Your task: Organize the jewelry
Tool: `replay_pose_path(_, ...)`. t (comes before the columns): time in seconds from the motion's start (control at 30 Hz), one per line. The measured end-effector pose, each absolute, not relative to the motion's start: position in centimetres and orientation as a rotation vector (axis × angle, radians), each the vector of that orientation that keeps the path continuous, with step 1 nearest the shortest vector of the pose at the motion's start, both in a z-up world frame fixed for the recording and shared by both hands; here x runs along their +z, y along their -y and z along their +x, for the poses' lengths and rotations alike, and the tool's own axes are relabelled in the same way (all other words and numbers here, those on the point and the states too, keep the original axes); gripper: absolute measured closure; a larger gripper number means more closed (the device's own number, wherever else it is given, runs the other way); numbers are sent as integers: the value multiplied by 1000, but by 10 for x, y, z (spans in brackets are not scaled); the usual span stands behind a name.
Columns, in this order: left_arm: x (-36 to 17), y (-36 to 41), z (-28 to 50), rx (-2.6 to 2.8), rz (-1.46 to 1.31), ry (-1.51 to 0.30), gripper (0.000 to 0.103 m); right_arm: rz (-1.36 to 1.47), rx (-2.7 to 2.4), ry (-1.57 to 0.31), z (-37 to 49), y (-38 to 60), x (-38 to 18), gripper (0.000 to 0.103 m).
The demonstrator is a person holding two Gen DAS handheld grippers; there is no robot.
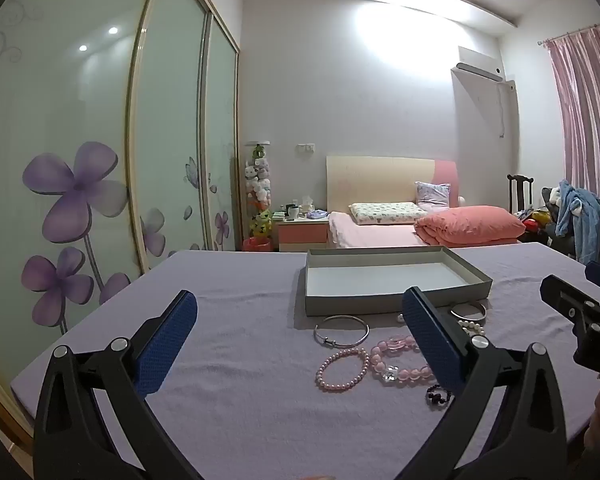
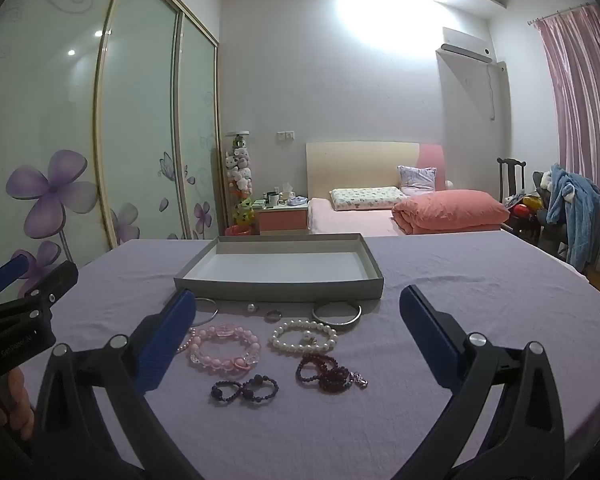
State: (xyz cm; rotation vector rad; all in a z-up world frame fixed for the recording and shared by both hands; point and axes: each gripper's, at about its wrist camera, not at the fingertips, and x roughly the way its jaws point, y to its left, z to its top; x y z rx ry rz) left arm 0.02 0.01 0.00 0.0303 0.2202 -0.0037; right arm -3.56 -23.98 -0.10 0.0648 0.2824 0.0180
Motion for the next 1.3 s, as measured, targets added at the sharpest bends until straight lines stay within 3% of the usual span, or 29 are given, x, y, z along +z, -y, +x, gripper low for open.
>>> replay_pose_path(1.3, 2, 1, 0, -2, 16, -226, 2, 65, 18, -283, -36, 240, -1, 4)
